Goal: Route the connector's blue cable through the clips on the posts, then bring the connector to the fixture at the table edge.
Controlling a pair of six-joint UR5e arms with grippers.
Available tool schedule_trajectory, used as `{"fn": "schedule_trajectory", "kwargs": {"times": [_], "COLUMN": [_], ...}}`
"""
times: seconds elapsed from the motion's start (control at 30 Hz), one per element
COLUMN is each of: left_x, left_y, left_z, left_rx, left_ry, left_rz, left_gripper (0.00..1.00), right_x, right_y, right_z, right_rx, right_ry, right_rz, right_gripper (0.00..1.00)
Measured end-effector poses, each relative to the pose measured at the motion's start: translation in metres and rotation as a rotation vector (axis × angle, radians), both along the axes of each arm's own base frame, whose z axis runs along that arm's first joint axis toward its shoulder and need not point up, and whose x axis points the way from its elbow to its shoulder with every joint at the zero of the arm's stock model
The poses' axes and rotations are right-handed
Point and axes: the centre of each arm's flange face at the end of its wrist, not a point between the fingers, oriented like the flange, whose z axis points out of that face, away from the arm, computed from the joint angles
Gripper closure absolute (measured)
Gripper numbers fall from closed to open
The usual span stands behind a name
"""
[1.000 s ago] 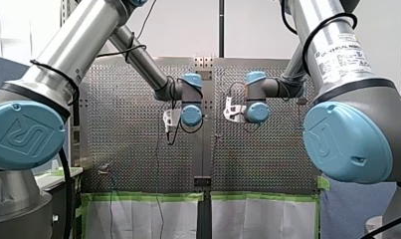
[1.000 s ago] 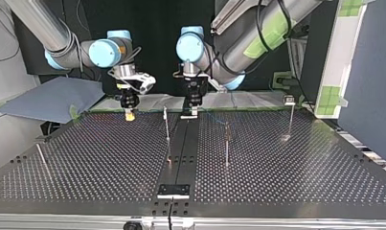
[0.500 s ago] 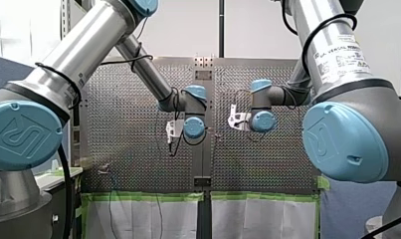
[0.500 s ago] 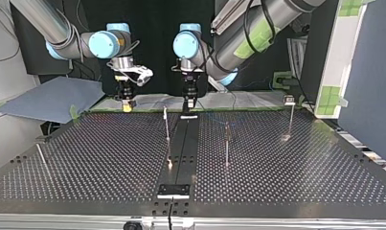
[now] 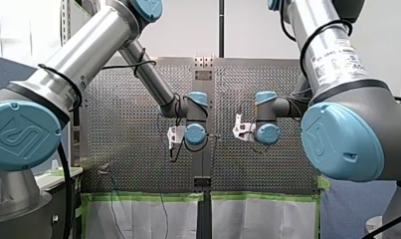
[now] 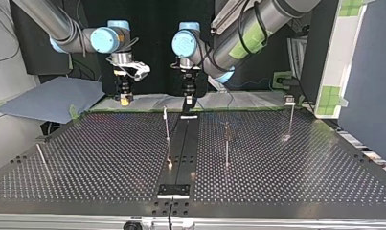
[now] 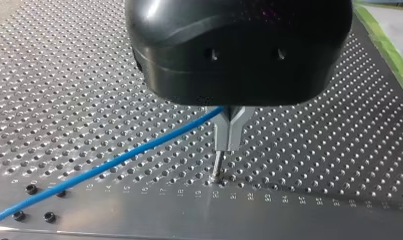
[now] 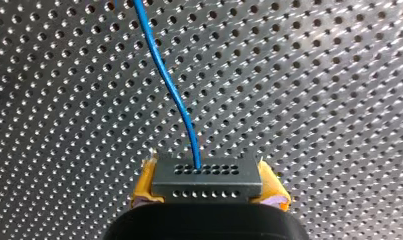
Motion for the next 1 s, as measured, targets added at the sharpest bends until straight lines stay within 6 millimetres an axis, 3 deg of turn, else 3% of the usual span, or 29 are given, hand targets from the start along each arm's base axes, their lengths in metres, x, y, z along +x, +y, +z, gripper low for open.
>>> {"fn": "schedule_trajectory", "kwargs": {"times": [0.33, 0.5, 0.8, 1.0], "left_x": [-0.003, -0.003, 0.013, 0.013], "left_y": [-0.004, -0.008, -0.02, -0.021], "left_z": [-0.005, -0.017, -0.002, -0.01], "left_rx": [0.003, 0.017, -0.004, 0.012], "left_ry": [0.003, 0.014, -0.014, -0.005], "left_rz": [-0.008, -0.011, -0.008, -0.009], "left_gripper": [1.0, 1.0, 1.0, 1.0], "right_x": [-0.005, -0.009, -0.016, -0.023], "right_y": [-0.007, -0.011, -0.017, -0.023], "right_z": [-0.035, -0.037, -0.038, -0.038], "right_rx": [0.013, 0.014, 0.012, 0.01], "right_ry": [0.004, 0.008, 0.017, 0.019], "right_rz": [0.005, 0.008, 0.02, 0.02], "right_gripper": [1.0, 1.0, 1.0, 1.0]}}
